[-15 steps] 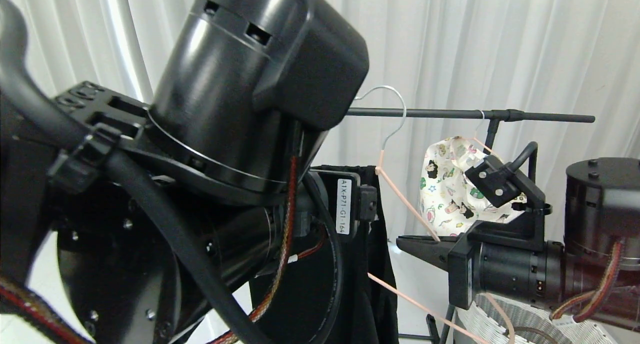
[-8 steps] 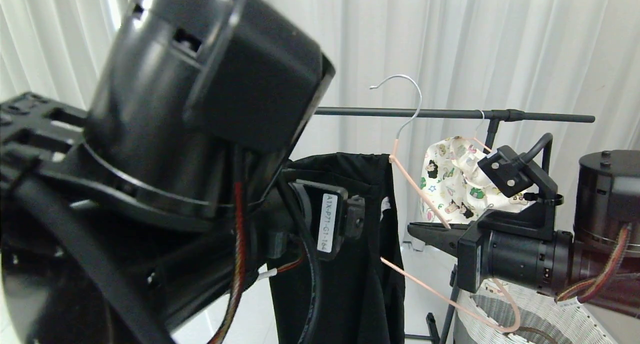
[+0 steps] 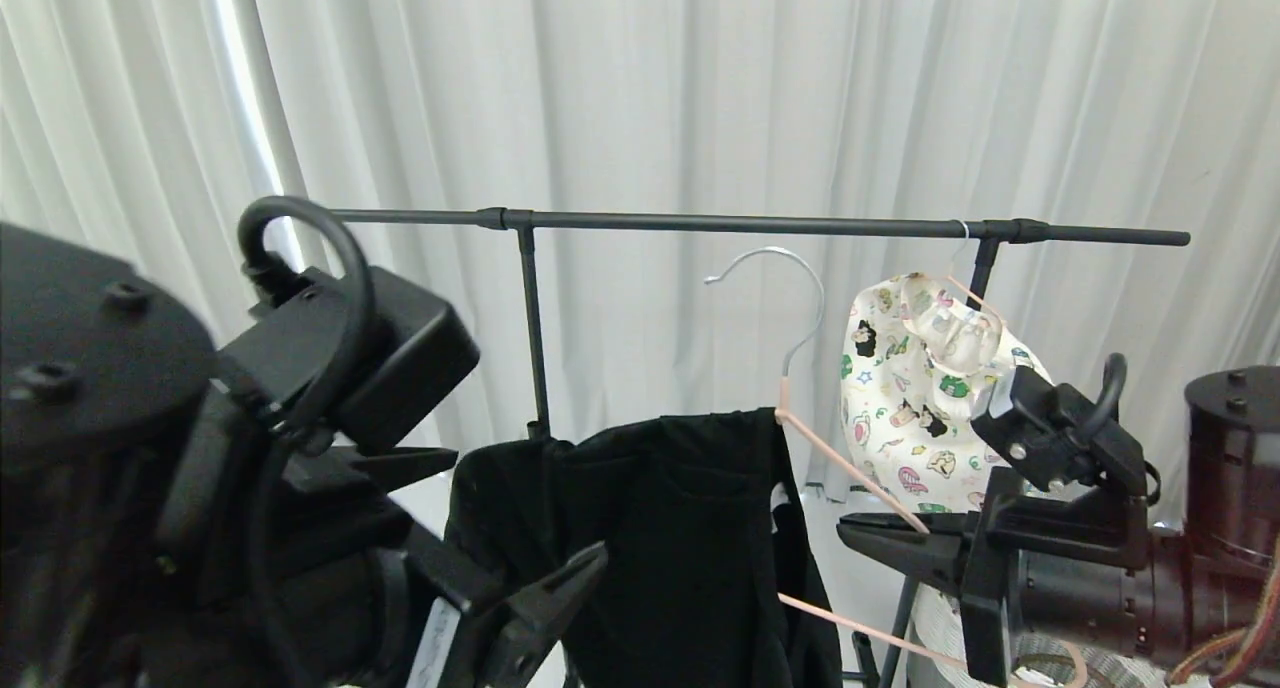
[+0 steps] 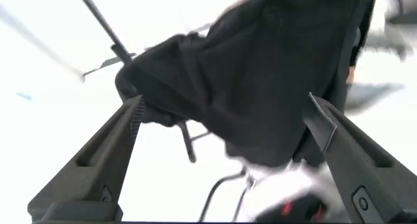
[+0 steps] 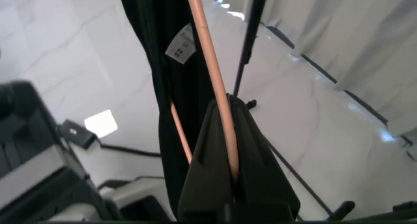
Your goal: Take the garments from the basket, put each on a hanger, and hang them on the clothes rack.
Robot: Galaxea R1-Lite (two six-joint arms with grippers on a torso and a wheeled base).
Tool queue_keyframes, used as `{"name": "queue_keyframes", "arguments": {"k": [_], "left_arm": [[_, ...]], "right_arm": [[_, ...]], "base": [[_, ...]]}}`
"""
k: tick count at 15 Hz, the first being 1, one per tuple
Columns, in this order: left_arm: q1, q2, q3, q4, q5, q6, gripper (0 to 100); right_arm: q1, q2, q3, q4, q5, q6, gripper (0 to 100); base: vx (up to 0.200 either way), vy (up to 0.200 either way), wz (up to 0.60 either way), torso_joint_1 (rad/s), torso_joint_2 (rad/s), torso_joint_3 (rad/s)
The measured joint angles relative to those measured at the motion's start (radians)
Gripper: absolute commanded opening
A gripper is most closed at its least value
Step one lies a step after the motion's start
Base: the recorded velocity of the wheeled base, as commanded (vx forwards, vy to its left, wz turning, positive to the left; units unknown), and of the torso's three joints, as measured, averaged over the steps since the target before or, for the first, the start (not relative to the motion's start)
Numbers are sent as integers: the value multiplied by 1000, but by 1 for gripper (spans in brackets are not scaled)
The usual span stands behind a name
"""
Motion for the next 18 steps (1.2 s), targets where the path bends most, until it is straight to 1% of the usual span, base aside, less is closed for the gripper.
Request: {"name": "queue_keyframes", "arguments": {"k": [1, 2, 4, 5, 7, 9, 11, 12, 13, 18], "left_arm": [[14, -47, 40, -12, -105, 57, 100], [37, -89, 77, -28, -193, 111, 100], [102, -149, 134, -109, -382, 206, 100], [127, -160, 152, -165, -430, 242, 100], [153, -149, 181, -260, -477, 279, 100], [157, -112, 205, -316, -497, 306, 100], [157, -66, 233, -369, -551, 356, 100], [157, -44, 242, -380, -580, 374, 100], [156, -28, 247, -383, -588, 381, 100], [147, 7, 300, -384, -589, 382, 100]], "right_arm": [[-1, -16, 24, 0, 19, -25, 0], [-3, -31, 43, 0, 37, -45, 0], [-3, -60, 81, 0, 80, -121, 0], [-2, -71, 94, 1, 97, -162, 0], [2, -86, 106, 1, 116, -198, 0], [13, -92, 109, 1, 118, -216, 0], [30, -94, 110, 1, 115, -223, 0], [43, -95, 108, 1, 111, -224, 0], [51, -95, 107, 1, 110, -225, 0], [96, -96, 99, -2, 107, -235, 0]], "base": [[0, 0, 0, 0, 0, 0], [0, 0, 0, 0, 0, 0], [0, 0, 0, 0, 0, 0], [0, 0, 0, 0, 0, 0], [0, 0, 0, 0, 0, 0], [0, 0, 0, 0, 0, 0], [0, 0, 0, 0, 0, 0], [0, 0, 0, 0, 0, 0], [0, 0, 0, 0, 0, 0], [0, 0, 0, 0, 0, 0]]}}
